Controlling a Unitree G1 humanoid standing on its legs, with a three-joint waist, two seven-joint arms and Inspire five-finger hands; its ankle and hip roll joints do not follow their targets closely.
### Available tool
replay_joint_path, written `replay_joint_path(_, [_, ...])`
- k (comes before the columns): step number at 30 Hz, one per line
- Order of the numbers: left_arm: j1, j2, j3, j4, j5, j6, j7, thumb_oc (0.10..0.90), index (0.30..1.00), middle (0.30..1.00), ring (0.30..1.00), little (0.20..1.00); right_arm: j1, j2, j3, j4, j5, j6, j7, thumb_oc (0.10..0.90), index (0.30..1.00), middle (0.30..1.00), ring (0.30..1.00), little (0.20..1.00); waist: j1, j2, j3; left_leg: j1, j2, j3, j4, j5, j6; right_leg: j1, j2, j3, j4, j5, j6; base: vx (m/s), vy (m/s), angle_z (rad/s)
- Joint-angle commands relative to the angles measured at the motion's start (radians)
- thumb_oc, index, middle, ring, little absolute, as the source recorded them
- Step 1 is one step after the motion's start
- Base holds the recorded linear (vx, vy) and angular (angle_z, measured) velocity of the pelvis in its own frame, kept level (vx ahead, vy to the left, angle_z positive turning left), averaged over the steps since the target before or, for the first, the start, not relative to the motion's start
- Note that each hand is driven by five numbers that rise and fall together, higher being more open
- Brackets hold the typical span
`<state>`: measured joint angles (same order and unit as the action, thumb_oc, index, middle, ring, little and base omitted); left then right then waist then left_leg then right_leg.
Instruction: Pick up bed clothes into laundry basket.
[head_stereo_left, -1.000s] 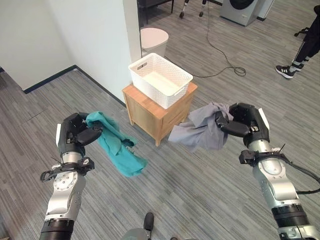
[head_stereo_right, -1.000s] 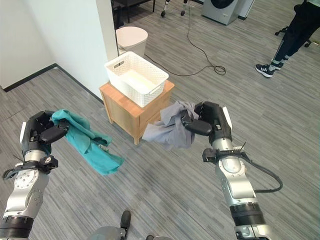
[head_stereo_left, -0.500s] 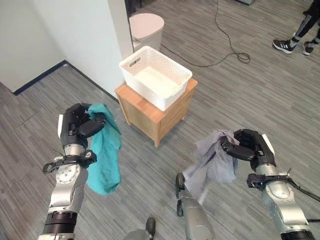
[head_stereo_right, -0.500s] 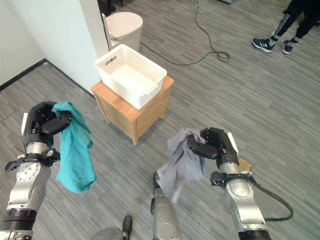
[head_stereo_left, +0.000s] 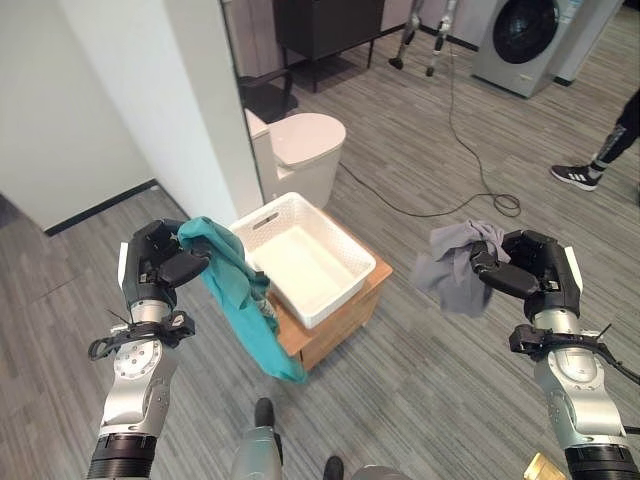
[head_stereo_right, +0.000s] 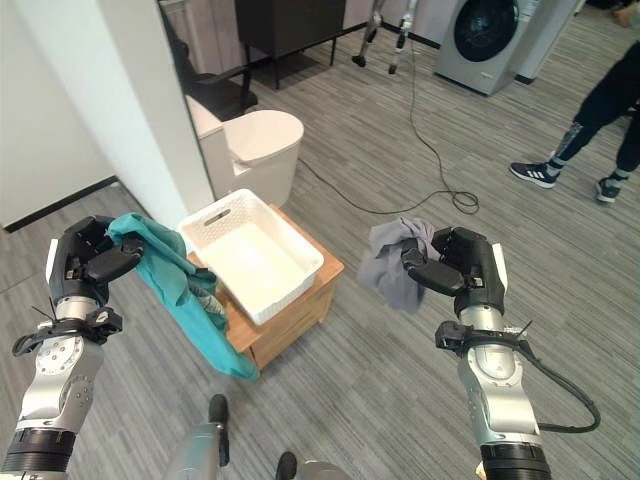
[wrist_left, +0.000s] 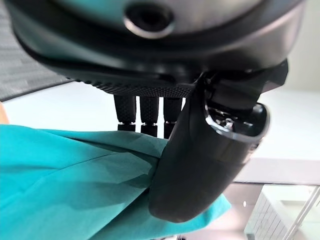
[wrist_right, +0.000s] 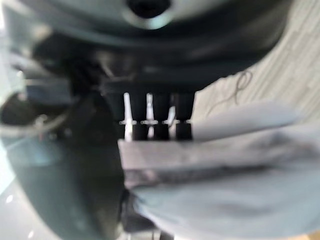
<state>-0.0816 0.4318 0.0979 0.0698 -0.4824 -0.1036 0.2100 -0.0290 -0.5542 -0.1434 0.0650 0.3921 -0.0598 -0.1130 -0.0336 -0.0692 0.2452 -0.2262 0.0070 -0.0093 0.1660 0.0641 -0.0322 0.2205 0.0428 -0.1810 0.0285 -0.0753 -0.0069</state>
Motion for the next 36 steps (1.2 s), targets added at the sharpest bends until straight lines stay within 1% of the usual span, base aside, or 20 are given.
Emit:
replay_joint_path(1, [-0.102, 0.064, 0.055, -0.104, 0.004, -0.132, 0.006, 0.4, 0.3, 0.3, 0.3, 0.3, -0.078, -0.093, -0.063, -0.076, -0.008, -0.122, -0.001, 0.4, 0.3, 0.3, 0.3, 0.3, -0.003, 0.013, -0.105, 0.205, 0.1, -0.05, -0.073, -0.055, -0.088, -0.093, -0.117, 0.075, -0.038, -0.017, 0.09, 0.12, 0.049, -0.58])
replay_joint_path(2, [-0.1, 0.064, 0.055, -0.105, 0.004, -0.131, 0.006, 0.4, 0.3, 0.3, 0.3, 0.3, -0.077, -0.093, -0.063, -0.076, -0.008, -0.122, -0.001, 0.4, 0.3, 0.3, 0.3, 0.3, 0.001, 0.012, -0.104, 0.214, 0.1, -0.046, -0.084, -0.051, -0.088, -0.089, -0.117, 0.078, -0.041, -0.015, 0.091, 0.13, 0.085, -0.48])
replay_joint_path(3, [-0.105, 0.083, 0.08, -0.118, 0.017, -0.136, 0.023, 0.4, 0.3, 0.3, 0.3, 0.3, -0.068, -0.086, -0.076, -0.067, -0.012, -0.124, -0.005, 0.4, 0.3, 0.3, 0.3, 0.3, 0.002, 0.007, -0.126, 0.239, 0.094, -0.036, -0.132, -0.046, -0.076, -0.1, -0.124, 0.087, -0.045, -0.001, 0.101, 0.07, 0.06, -0.41])
replay_joint_path(4, [-0.105, 0.083, 0.08, -0.118, 0.017, -0.136, 0.023, 0.4, 0.3, 0.3, 0.3, 0.3, -0.068, -0.086, -0.076, -0.067, -0.012, -0.124, -0.005, 0.4, 0.3, 0.3, 0.3, 0.3, 0.003, 0.007, -0.126, 0.24, 0.094, -0.035, -0.133, -0.046, -0.076, -0.1, -0.124, 0.088, -0.045, -0.001, 0.101, 0.12, 0.121, -0.31])
replay_joint_path(6, [-0.122, 0.119, 0.148, -0.177, 0.06, -0.157, 0.079, 0.4, 0.3, 0.3, 0.3, 0.3, -0.051, -0.065, -0.084, -0.069, -0.013, -0.124, -0.008, 0.4, 0.3, 0.3, 0.3, 0.3, 0.004, 0.003, -0.141, 0.262, 0.089, -0.016, -0.177, -0.045, -0.062, -0.111, -0.132, 0.098, -0.042, 0.002, 0.109, 0.07, 0.096, -0.19])
replay_joint_path(7, [-0.121, 0.118, 0.149, -0.179, 0.061, -0.155, 0.08, 0.4, 0.3, 0.3, 0.3, 0.3, -0.052, -0.065, -0.084, -0.07, -0.013, -0.124, -0.008, 0.4, 0.3, 0.3, 0.3, 0.3, 0.005, 0.002, -0.141, 0.265, 0.089, -0.014, -0.181, -0.043, -0.061, -0.112, -0.133, 0.1, -0.042, 0.001, 0.109, 0.04, 0.075, 0.11])
replay_joint_path(8, [-0.139, 0.138, 0.182, -0.204, 0.094, -0.169, 0.107, 0.4, 0.3, 0.3, 0.3, 0.3, -0.044, -0.059, -0.086, -0.07, -0.016, -0.12, -0.003, 0.4, 0.3, 0.3, 0.3, 0.3, 0.004, -0.002, -0.147, 0.275, 0.084, -0.008, -0.197, -0.044, -0.058, -0.115, -0.138, 0.103, -0.045, 0.002, 0.114, 0.02, 0.041, 0.21])
replay_joint_path(15, [-0.151, 0.183, 0.226, -0.282, 0.188, -0.182, 0.137, 0.4, 0.3, 0.3, 0.3, 0.3, -0.038, -0.066, -0.101, -0.06, -0.027, -0.119, -0.002, 0.4, 0.3, 0.3, 0.3, 0.3, 0.011, -0.01, -0.159, 0.286, 0.063, -0.01, -0.206, -0.058, -0.046, -0.108, -0.159, 0.112, -0.058, 0.005, 0.131, 0.04, 0.052, 0.09])
replay_joint_path(19, [-0.137, 0.194, 0.243, -0.315, 0.214, -0.186, 0.146, 0.4, 0.3, 0.3, 0.3, 0.3, -0.058, -0.1, -0.105, -0.055, -0.04, -0.118, 0.0, 0.4, 0.3, 0.3, 0.3, 0.3, 0.018, -0.014, -0.162, 0.289, 0.051, -0.015, -0.204, -0.071, -0.038, -0.101, -0.171, 0.117, -0.062, 0.006, 0.137, 0.03, 0.041, 0.08])
replay_joint_path(22, [-0.12, 0.209, 0.263, -0.332, 0.224, -0.194, 0.16, 0.4, 0.3, 0.3, 0.3, 0.3, -0.12, -0.204, -0.102, -0.016, -0.047, -0.116, -0.004, 0.4, 0.3, 0.3, 0.3, 0.3, 0.033, -0.023, -0.162, 0.286, 0.042, -0.019, -0.202, -0.078, -0.033, -0.104, -0.18, 0.117, -0.059, 0.009, 0.145, 0.01, 0.02, 0.04])
replay_joint_path(23, [-0.121, 0.207, 0.264, -0.332, 0.224, -0.194, 0.16, 0.4, 0.3, 0.3, 0.3, 0.3, -0.124, -0.207, -0.1, -0.012, -0.045, -0.117, -0.004, 0.4, 0.3, 0.3, 0.3, 0.3, 0.032, -0.022, -0.162, 0.286, 0.042, -0.019, -0.202, -0.078, -0.033, -0.105, -0.181, 0.117, -0.058, 0.009, 0.145, 0.0, 0.023, 0.04])
replay_joint_path(24, [-0.112, 0.217, 0.265, -0.338, 0.226, -0.197, 0.161, 0.4, 0.3, 0.3, 0.3, 0.3, -0.156, -0.268, -0.088, 0.016, -0.046, -0.114, -0.001, 0.4, 0.3, 0.3, 0.3, 0.3, 0.039, -0.028, -0.16, 0.282, 0.039, -0.02, -0.202, -0.078, -0.031, -0.109, -0.185, 0.117, -0.053, 0.01, 0.149, -0.01, 0.016, 0.04])
replay_joint_path(25, [-0.112, 0.216, 0.266, -0.338, 0.226, -0.197, 0.161, 0.4, 0.3, 0.3, 0.3, 0.3, -0.159, -0.271, -0.086, 0.019, -0.045, -0.115, -0.001, 0.4, 0.3, 0.3, 0.3, 0.3, 0.039, -0.027, -0.16, 0.282, 0.039, -0.02, -0.203, -0.078, -0.031, -0.11, -0.185, 0.118, -0.053, 0.01, 0.15, 0.0, 0.0, 0.0])
replay_joint_path(27, [-0.112, 0.234, 0.26, -0.34, 0.219, -0.201, 0.155, 0.4, 0.3, 0.3, 0.3, 0.3, -0.204, -0.36, -0.07, 0.063, -0.046, -0.107, 0.01, 0.4, 0.3, 0.3, 0.3, 0.3, 0.051, -0.036, -0.161, 0.277, 0.035, -0.022, -0.205, -0.077, -0.031, -0.113, -0.189, 0.114, -0.051, 0.012, 0.155, 0.0, 0.0, 0.0])
replay_joint_path(28, [-0.114, 0.256, 0.256, -0.34, 0.211, -0.203, 0.153, 0.4, 0.3, 0.3, 0.3, 0.3, -0.251, -0.438, -0.05, 0.102, -0.049, -0.1, 0.008, 0.4, 0.3, 0.3, 0.3, 0.3, 0.058, -0.04, -0.159, 0.271, 0.032, -0.024, -0.207, -0.075, -0.031, -0.12, -0.193, 0.11, -0.05, 0.014, 0.159, 0.0, 0.0, 0.0])
replay_joint_path(29, [-0.115, 0.255, 0.258, -0.339, 0.21, -0.203, 0.153, 0.4, 0.3, 0.3, 0.3, 0.3, -0.258, -0.441, -0.045, 0.106, -0.048, -0.101, 0.008, 0.4, 0.3, 0.3, 0.3, 0.3, 0.056, -0.039, -0.159, 0.271, 0.032, -0.024, -0.207, -0.075, -0.031, -0.121, -0.193, 0.11, -0.049, 0.014, 0.159, -0.01, 0.014, 0.05])
replay_joint_path(33, [-0.096, 0.277, 0.257, -0.351, 0.198, -0.215, 0.153, 0.4, 0.3, 0.3, 0.3, 0.3, -0.406, -0.578, 0.007, 0.212, 0.014, -0.12, -0.019, 0.4, 0.3, 0.3, 0.3, 0.3, 0.072, -0.051, -0.152, 0.259, 0.027, -0.031, -0.217, -0.065, -0.033, -0.13, -0.197, 0.1, -0.045, 0.017, 0.165, -0.01, 0.006, 0.02])
replay_joint_path(34, [-0.08, 0.283, 0.264, -0.352, 0.191, -0.219, 0.152, 0.4, 0.3, 0.3, 0.3, 0.3, -0.452, -0.623, 0.03, 0.239, 0.029, -0.121, -0.021, 0.4, 0.3, 0.3, 0.3, 0.3, 0.078, -0.058, -0.152, 0.255, 0.027, -0.032, -0.219, -0.063, -0.035, -0.132, -0.198, 0.097, -0.045, 0.018, 0.166, 0.0, -0.004, 0.04])
replay_joint_path(35, [-0.048, 0.29, 0.278, -0.352, 0.182, -0.219, 0.15, 0.4, 0.3, 0.3, 0.3, 0.3, -0.527, -0.711, 0.074, 0.268, 0.048, -0.12, -0.009, 0.4, 0.3, 0.3, 0.3, 0.3, 0.09, -0.072, -0.15, 0.248, 0.027, -0.036, -0.22, -0.061, -0.037, -0.136, -0.199, 0.093, -0.046, 0.022, 0.167, 0.0, -0.004, 0.06])
replay_joint_path(36, [-0.027, 0.29, 0.289, -0.354, 0.176, -0.22, 0.146, 0.4, 0.3, 0.3, 0.3, 0.3, -0.566, -0.744, 0.105, 0.273, 0.048, -0.117, -0.005, 0.4, 0.3, 0.3, 0.3, 0.3, 0.093, -0.076, -0.148, 0.245, 0.027, -0.037, -0.219, -0.06, -0.038, -0.138, -0.199, 0.093, -0.046, 0.023, 0.166, 0.02, -0.003, 0.09])
